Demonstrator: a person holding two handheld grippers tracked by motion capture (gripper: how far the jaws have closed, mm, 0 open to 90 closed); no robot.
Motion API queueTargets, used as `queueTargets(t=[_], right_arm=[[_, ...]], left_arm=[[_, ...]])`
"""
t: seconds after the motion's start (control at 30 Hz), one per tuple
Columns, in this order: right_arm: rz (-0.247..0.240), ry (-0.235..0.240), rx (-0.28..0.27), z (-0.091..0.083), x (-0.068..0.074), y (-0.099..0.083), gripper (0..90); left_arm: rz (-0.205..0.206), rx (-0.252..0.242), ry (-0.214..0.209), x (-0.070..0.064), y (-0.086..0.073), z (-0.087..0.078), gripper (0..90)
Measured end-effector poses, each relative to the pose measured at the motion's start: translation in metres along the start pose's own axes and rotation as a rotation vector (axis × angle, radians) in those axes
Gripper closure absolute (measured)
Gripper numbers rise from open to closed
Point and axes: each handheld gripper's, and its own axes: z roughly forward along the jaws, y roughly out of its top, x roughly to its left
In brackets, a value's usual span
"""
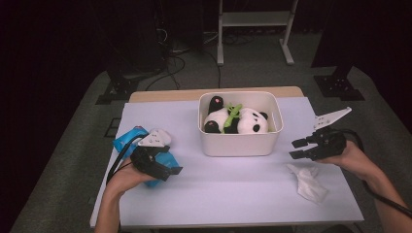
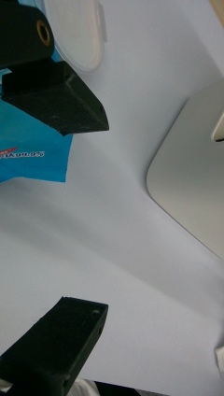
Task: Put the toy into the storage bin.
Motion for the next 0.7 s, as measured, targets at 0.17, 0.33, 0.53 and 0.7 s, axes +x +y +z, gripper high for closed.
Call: queueTargets(t=[0.17,0.33,0.53,0.7], right_arm=[[0.013,-0.005,0.0,0.002,0.002,-0.011,46.1],[0.026,-0.005,-0.008,0.002,0.005,-0.019,45.4],[0.038,-0.018,-0.027,0.0,0.01,-0.03,44.6],[0.041,-0.025,-0.035,-0.001,0.015,-0.036,43.2]], left_arm=[[-0.001,0.003,0.001,0.0,0.0,0.001,9.9],[0.004,0.0,0.004,-0.001,0.0,0.001,9.9],[0.003,-0.014,0.015,-0.002,0.002,0.0,10.0],[0.012,-0.014,0.018,-0.004,0.003,-0.001,9.9]])
